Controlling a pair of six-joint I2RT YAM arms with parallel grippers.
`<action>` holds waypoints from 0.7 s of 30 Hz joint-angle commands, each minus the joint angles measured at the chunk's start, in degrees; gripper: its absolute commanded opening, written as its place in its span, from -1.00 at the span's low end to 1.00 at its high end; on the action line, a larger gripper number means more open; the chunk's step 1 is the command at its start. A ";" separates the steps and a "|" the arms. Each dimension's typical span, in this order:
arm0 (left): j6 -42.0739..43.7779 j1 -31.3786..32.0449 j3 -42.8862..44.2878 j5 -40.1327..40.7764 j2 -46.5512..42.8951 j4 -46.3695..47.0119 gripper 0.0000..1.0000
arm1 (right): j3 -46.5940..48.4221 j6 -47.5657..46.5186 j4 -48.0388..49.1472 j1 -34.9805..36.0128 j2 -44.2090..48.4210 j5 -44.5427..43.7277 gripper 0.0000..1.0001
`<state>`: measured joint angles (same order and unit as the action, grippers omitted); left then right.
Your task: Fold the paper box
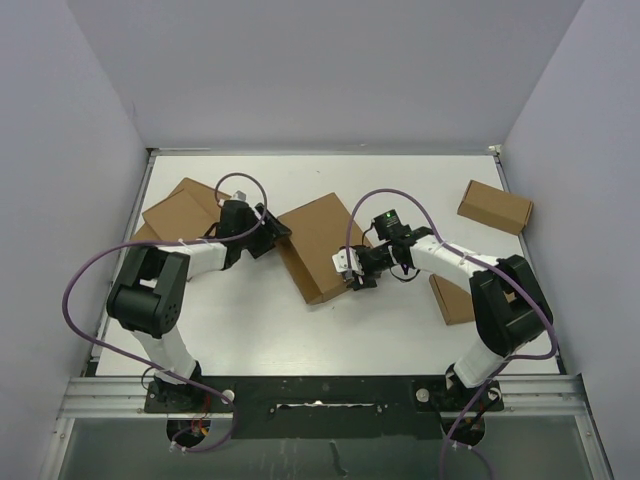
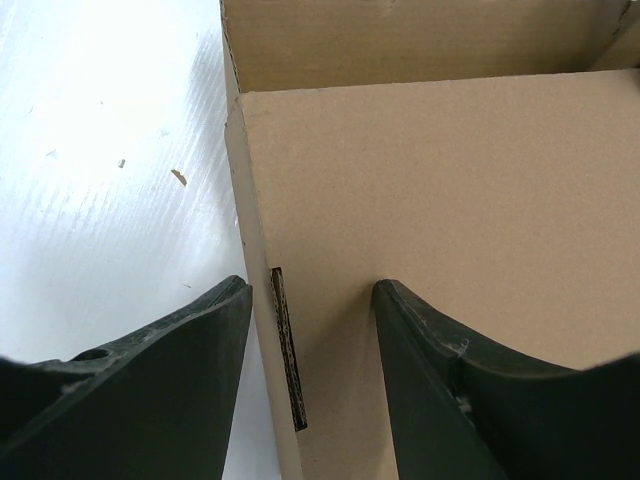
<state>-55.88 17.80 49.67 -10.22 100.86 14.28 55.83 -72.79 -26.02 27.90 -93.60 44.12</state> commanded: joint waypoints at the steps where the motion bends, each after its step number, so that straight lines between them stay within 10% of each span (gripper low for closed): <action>1: 4.72 0.35 1.41 -1.46 -2.70 -4.38 0.45 | 0.28 1.68 -4.46 0.95 -2.57 -1.88 0.04; 6: 6.28 0.32 -3.03 -1.09 -10.60 -6.34 0.94 | 0.67 2.08 -4.65 0.95 -3.02 -2.01 0.04; 21: 6.66 5.65 -19.15 -3.74 -34.62 -6.63 0.96 | 0.85 2.95 -4.39 0.44 -2.38 -1.48 0.06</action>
<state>-49.91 22.31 32.86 -11.92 69.87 5.48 56.86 -71.59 -26.44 28.12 -94.41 44.12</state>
